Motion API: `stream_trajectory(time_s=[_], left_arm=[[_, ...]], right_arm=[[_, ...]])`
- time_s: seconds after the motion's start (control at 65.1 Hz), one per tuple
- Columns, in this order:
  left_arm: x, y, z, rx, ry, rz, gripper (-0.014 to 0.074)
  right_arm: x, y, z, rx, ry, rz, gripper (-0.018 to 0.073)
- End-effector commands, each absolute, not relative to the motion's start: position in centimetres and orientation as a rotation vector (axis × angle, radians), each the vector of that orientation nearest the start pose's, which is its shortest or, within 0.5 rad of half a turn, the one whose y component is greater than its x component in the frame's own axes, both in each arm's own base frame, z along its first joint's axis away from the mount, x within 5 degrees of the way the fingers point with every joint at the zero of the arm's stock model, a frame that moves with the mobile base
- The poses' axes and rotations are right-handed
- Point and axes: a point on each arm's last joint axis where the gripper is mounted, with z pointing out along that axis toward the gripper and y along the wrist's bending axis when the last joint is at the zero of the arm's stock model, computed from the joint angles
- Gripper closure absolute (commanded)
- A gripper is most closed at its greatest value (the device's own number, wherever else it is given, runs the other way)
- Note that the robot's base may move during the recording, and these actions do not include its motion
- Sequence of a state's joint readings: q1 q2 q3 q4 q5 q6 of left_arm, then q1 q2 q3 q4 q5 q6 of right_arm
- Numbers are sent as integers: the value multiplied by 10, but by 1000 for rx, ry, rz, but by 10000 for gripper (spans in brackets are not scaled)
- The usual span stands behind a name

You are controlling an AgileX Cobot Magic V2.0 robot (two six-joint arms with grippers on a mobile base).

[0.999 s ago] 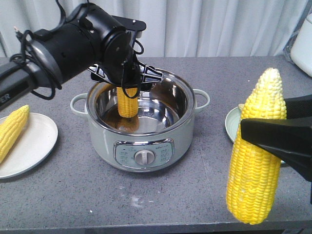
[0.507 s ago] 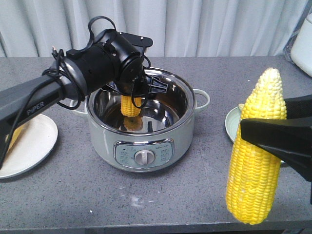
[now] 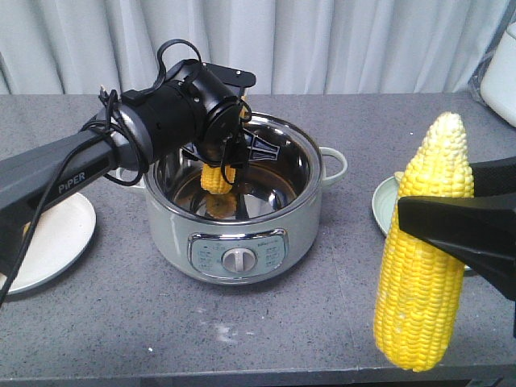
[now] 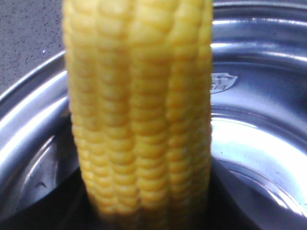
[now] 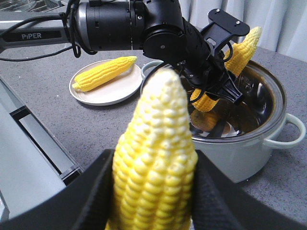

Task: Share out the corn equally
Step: 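Grasp the last corn cob with the left gripper and lift it out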

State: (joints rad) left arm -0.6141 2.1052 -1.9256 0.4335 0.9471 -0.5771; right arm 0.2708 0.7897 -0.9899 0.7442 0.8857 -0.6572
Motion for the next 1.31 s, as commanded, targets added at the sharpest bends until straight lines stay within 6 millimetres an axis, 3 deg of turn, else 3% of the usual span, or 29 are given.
stream_trajectory(time_s=[0.0,0.4,0.645,0.922,1.045,1.291], left_arm=[[398,-242,327,219,2323,-13,318],[372,-225,376,214,2269,-33,318],[344,-217,409,430,2259,-94,318],[314,-205,440,678,2209,-328,318],[301,-197,449,749,2171,-426,318],[262,-165,445,792,2088,-519,318]], right_arm=[[115,80,422,-686,1793,646,335],[115,80,422,-686,1793,646,335],[115,80,422,-686,1793,646,335],[115,80,422,-686,1793,646,335],[115,80,422,-686,1793,646,335],[115,80,422,-686,1793,646,335]])
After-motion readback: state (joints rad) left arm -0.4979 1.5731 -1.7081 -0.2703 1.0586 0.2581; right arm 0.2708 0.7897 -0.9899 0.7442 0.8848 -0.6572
